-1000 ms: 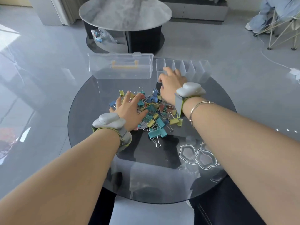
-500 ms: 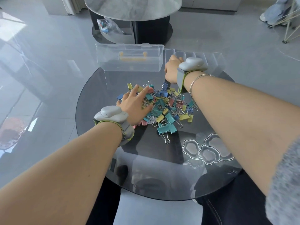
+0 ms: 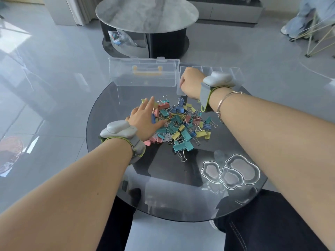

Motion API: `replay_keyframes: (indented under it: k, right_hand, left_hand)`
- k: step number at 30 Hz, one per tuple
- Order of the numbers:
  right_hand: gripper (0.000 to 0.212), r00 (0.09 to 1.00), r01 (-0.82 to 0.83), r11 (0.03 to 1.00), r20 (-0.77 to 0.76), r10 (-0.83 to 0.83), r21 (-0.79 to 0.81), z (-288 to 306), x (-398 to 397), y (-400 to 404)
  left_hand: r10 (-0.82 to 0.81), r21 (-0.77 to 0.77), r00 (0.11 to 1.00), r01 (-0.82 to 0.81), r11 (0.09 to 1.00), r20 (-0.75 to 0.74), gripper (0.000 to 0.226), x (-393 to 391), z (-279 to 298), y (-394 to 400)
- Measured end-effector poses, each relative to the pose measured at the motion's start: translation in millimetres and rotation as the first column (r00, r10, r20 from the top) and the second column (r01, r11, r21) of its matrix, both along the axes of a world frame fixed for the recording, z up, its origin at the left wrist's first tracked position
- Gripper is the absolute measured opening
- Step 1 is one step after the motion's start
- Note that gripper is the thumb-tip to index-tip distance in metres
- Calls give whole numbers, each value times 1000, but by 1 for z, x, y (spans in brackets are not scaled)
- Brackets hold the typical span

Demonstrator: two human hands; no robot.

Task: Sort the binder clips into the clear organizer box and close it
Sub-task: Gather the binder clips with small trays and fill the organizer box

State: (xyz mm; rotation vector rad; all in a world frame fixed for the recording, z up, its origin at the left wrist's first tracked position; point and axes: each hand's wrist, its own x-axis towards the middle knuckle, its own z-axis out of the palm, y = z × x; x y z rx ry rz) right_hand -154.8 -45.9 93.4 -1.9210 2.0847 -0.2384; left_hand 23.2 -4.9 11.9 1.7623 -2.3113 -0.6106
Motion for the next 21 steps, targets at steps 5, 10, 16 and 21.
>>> replay_keyframes:
  k: [5,10,16,21]
  right_hand:
    - [37,989,-87,992,111,97,-90,27,3,48]
    - [40,943,-198,980,269,195,-16,31,24,85]
    - [43,900,-249,968,363,242,-27,27,41,105]
    - [43,859,-262,964,446,251,-36,25,48,109]
  left_hand:
    - [59,48,998,-60,997,5,103,16,16,14]
    - [93,67,994,-88,994,-63,120,24,35,32]
    - [83,110,977,-63,992,-197,122,33,41,53]
    - [72,175,954,-21,984,-291,114,27,41,55]
